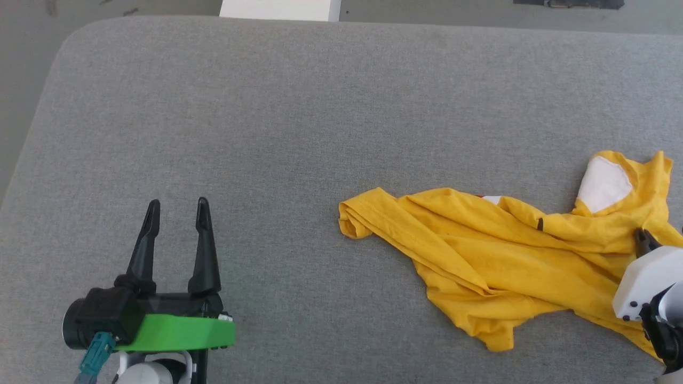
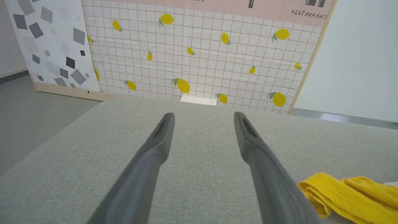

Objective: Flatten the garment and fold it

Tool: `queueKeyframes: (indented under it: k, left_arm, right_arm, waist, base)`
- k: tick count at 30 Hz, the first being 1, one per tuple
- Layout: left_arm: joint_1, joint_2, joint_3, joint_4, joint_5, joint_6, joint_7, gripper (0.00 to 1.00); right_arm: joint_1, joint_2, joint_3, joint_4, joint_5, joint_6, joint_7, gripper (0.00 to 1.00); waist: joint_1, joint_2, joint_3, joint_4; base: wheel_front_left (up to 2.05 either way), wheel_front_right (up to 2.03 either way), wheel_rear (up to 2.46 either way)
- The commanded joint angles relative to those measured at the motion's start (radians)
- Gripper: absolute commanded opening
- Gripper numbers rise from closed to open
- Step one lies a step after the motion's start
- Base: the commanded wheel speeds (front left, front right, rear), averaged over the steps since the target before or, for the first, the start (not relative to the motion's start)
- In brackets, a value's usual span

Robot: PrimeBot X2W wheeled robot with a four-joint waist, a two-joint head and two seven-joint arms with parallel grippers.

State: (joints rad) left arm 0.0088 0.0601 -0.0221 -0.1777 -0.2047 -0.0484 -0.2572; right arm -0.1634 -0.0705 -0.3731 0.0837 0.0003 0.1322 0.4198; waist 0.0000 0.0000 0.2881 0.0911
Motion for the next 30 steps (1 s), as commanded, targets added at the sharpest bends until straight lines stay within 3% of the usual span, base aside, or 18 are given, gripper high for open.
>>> queueKeyframes:
  k: [1, 7, 14, 20, 25, 27, 30]
  left_arm:
    - [-0.014, -0.005, 0.0, 0.002, 0.0, -0.005, -0.005, 1.0]
    - [-0.005, -0.005, -0.002, 0.006, 0.0, -0.008, -0.005, 1.0]
    - [-0.012, -0.007, -0.013, 0.008, -0.013, -0.009, -0.005, 1.0]
    - [-0.049, -0.008, -0.033, 0.017, -0.026, -0.013, -0.005, 1.0]
    - [-0.083, -0.009, -0.051, 0.037, -0.039, -0.016, -0.005, 1.0]
    - [-0.093, -0.009, -0.057, 0.043, -0.043, -0.016, -0.005, 1.0]
    - [-0.101, -0.01, -0.063, 0.05, -0.049, -0.01, -0.005, 1.0]
  right_arm:
    - [-0.017, 0.005, 0.001, -0.009, -0.005, -0.002, -0.012, 0.0]
    - [-0.035, -0.018, 0.047, -0.109, -0.003, -0.002, -0.005, 0.0]
    - [-0.199, -0.122, 0.218, -0.172, -0.012, -0.002, 0.087, 0.0]
    - [-0.461, -0.197, 0.375, -0.017, -0.042, -0.002, 0.112, 0.0]
    - [-0.62, -0.175, 0.419, 0.184, -0.099, -0.002, 0.041, 0.0]
    - [-0.647, -0.154, 0.413, 0.256, -0.117, -0.002, -0.004, 1.0]
    - [-0.658, -0.134, 0.41, 0.345, -0.123, -0.002, -0.038, 1.0]
  waist:
    - [0.0, 0.0, -0.012, -0.002]
    - [0.0, 0.0, -0.035, 0.008]
    - [0.0, 0.0, -0.008, 0.039]
    - [0.0, 0.0, 0.052, 0.084]
    - [0.0, 0.0, 0.093, 0.12]
    - [0.0, 0.0, 0.1, 0.13]
    - [0.0, 0.0, 0.1, 0.134]
  base:
    - [0.0, 0.0, 0.0]
    - [0.0, 0.0, 0.0]
    - [0.0, 0.0, 0.0]
    - [0.0, 0.0, 0.0]
    - [0.0, 0.0, 0.0]
    - [0.0, 0.0, 0.0]
    - [0.0, 0.0, 0.0]
